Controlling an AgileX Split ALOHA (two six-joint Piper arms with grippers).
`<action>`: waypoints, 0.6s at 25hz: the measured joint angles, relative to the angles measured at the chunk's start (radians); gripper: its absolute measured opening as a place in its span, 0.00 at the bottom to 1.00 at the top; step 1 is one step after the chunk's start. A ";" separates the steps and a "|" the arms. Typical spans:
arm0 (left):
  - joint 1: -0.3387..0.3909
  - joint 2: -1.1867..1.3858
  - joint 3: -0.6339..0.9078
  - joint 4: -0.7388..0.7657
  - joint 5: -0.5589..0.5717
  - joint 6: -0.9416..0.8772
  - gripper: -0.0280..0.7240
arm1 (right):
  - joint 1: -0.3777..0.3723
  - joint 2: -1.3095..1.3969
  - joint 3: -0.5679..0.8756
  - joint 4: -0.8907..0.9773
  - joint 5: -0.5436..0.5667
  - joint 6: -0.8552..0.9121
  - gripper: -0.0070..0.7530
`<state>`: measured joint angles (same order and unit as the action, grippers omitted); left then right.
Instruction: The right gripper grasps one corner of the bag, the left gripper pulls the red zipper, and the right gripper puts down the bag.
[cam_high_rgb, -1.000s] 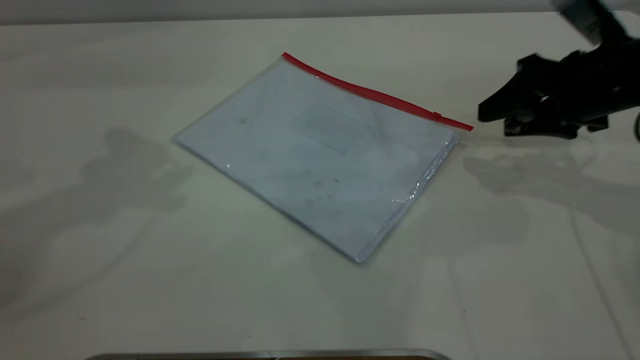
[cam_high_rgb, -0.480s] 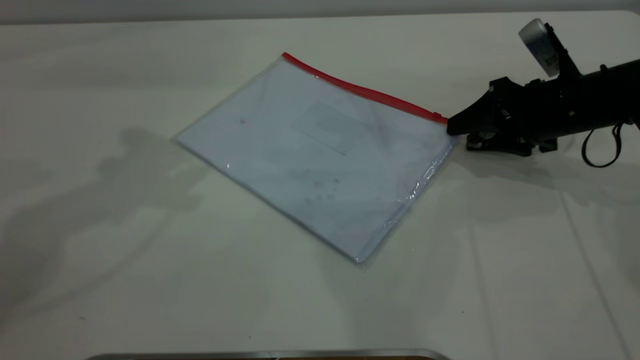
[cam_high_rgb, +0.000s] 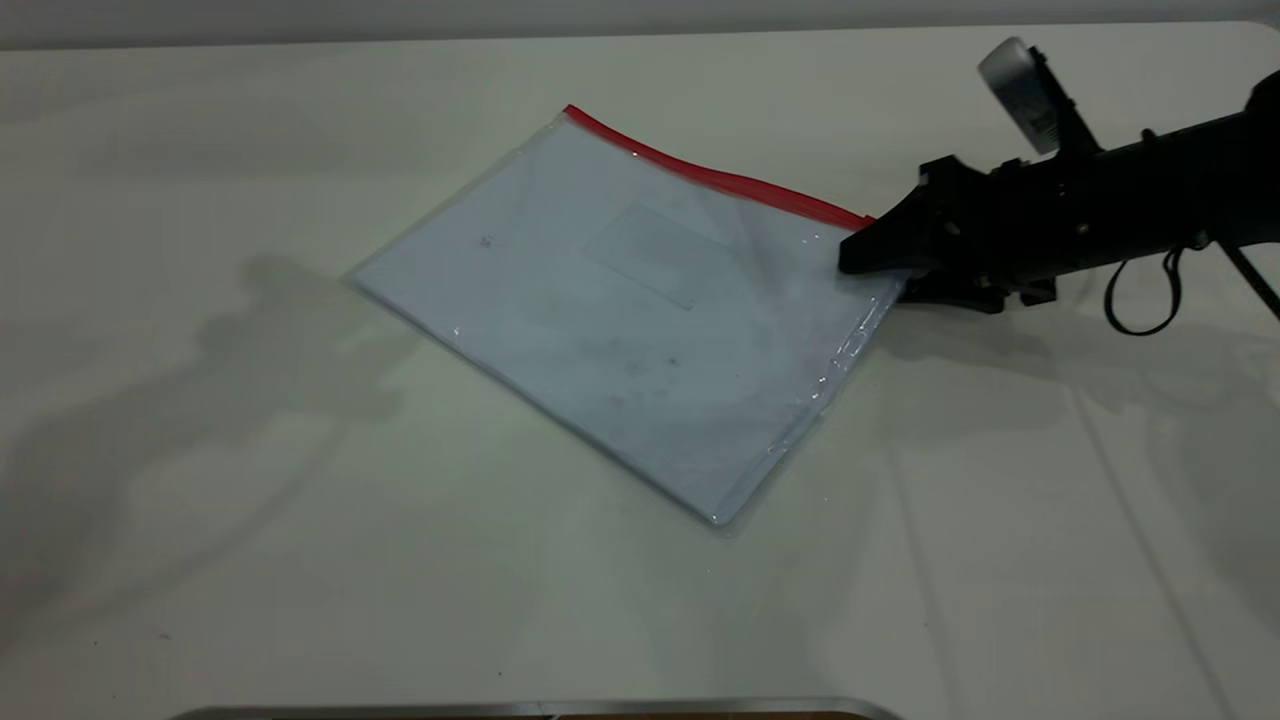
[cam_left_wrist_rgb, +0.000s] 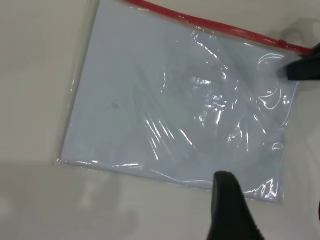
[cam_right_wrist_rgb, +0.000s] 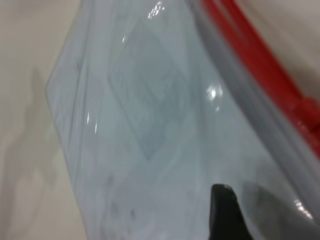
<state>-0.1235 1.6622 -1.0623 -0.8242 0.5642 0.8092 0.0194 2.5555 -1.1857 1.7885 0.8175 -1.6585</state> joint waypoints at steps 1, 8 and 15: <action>0.000 0.000 0.000 -0.006 0.000 0.000 0.68 | 0.004 0.003 -0.004 0.000 0.000 -0.001 0.62; -0.019 0.000 0.000 -0.034 0.001 0.002 0.68 | 0.003 0.007 -0.007 0.000 0.005 -0.002 0.14; -0.022 0.015 0.000 -0.036 -0.025 0.001 0.68 | 0.008 -0.007 -0.015 -0.123 0.223 0.036 0.05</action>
<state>-0.1452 1.6777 -1.0623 -0.8600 0.5390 0.8105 0.0271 2.5488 -1.2003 1.6652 1.0405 -1.6225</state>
